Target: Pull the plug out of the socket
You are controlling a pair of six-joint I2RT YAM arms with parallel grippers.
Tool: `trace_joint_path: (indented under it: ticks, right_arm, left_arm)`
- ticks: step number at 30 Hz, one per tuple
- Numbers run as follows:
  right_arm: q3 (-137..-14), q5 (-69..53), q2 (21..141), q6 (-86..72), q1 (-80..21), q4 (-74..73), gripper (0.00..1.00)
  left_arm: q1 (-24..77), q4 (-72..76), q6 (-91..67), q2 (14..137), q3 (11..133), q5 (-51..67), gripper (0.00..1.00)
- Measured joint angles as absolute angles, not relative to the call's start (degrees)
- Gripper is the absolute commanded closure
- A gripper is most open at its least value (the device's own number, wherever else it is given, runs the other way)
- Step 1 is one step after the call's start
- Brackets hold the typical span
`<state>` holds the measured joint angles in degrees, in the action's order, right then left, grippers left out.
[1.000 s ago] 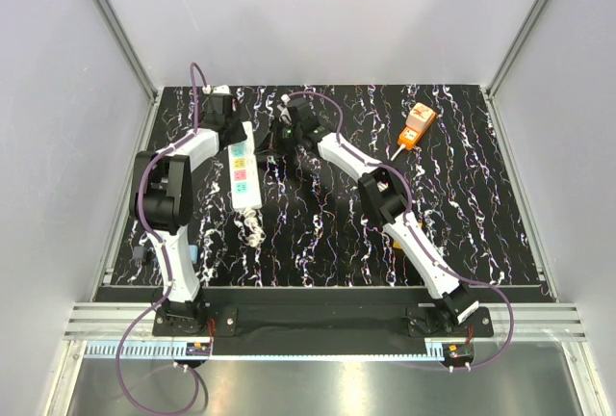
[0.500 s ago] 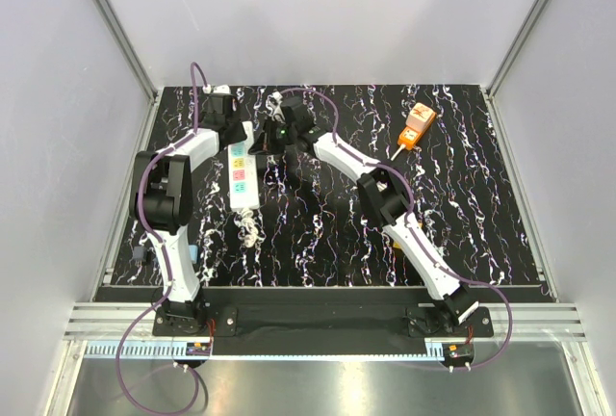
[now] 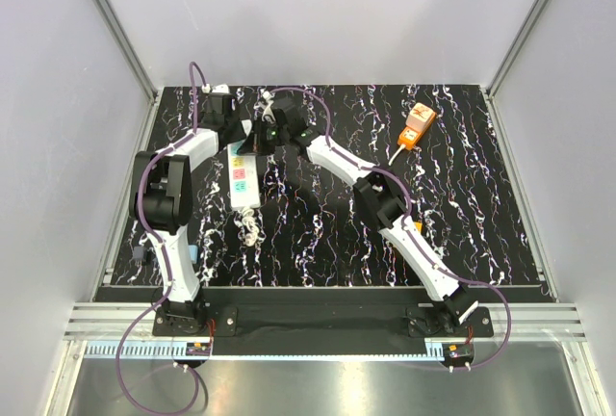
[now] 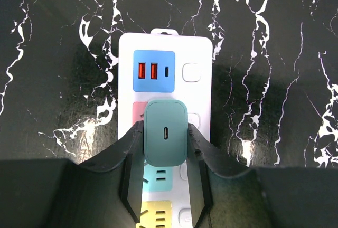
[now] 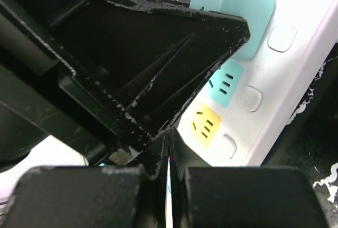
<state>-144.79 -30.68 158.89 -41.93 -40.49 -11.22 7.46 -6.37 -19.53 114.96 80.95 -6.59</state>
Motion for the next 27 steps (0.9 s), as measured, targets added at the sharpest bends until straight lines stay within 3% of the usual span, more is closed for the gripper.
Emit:
trace_joint_path:
  ticks: [27]
  right_arm:
    - [-144.0, -35.4, 164.6, -53.0, -36.5, -4.2, 1.0]
  left_arm:
    - [7.6, -1.9, -19.0, 114.1, 77.6, -5.3, 1.0]
